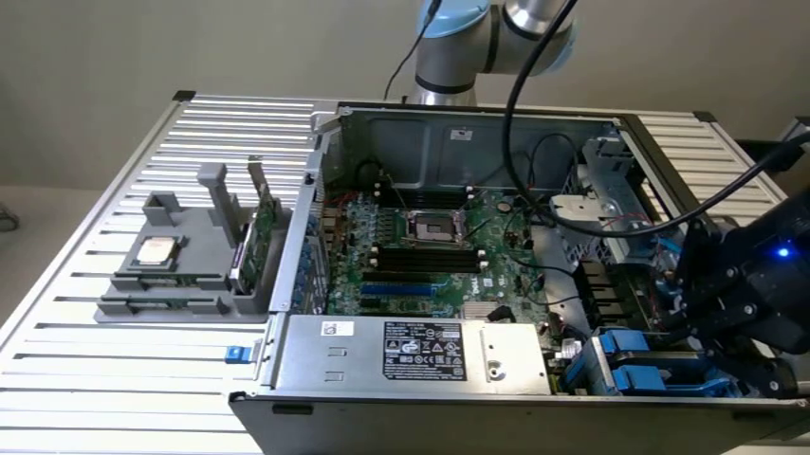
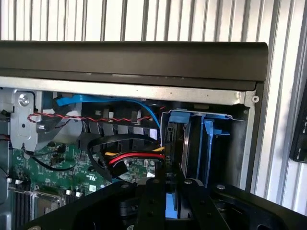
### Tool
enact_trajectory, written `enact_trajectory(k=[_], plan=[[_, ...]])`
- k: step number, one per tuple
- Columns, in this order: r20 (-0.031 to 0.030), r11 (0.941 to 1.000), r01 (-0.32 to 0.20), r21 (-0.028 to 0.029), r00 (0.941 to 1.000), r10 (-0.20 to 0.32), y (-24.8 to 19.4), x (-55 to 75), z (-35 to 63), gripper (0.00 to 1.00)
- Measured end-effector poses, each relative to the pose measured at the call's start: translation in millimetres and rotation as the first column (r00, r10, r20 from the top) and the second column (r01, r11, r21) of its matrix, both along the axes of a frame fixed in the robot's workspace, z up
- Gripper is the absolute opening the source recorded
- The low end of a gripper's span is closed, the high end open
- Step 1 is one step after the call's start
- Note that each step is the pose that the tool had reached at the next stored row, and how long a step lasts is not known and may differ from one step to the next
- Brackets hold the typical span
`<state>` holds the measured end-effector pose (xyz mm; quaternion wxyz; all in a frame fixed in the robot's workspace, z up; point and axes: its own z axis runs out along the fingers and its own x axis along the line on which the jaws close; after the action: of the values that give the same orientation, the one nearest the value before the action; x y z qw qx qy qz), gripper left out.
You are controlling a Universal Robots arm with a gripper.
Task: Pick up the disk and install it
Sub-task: 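Insert the disk into the insertion slot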
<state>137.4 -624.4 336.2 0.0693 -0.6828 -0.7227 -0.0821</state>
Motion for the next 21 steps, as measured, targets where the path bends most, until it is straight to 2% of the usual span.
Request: enact_trajectory(k=[2, 4, 6, 8, 11, 16, 21], plan=[[-0.0046, 1.0, 0.0, -0.0093, 1.0, 0.0, 1.8, 0.0, 0.9, 0.17], [-0.0066, 0.9998, 0.0, -0.019, 1.0, 0.0, 4.8, 0.1, 1.1, 0.17], [-0.0072, 0.9996, 0.0, -0.0279, 1.0, 0.0, 8.6, 0.5, 1.1, 0.17], [-0.0073, 0.9994, 0.0, -0.0346, 1.0, 0.0, 12.4, 1.7, 1.1, 0.17], [-0.0073, 0.999, 0.001, -0.0458, 1.0, -0.001, 16.0, 4.9, 1.1, 0.17], [-0.0074, 0.9979, 0.006, -0.0646, 0.9999, -0.007, 18.9, 11.0, 1.1, 0.17], [-0.0074, 0.996, 0.026, -0.0852, 0.9996, -0.026, 19.1, 13.3, 1.1, 0.17]])
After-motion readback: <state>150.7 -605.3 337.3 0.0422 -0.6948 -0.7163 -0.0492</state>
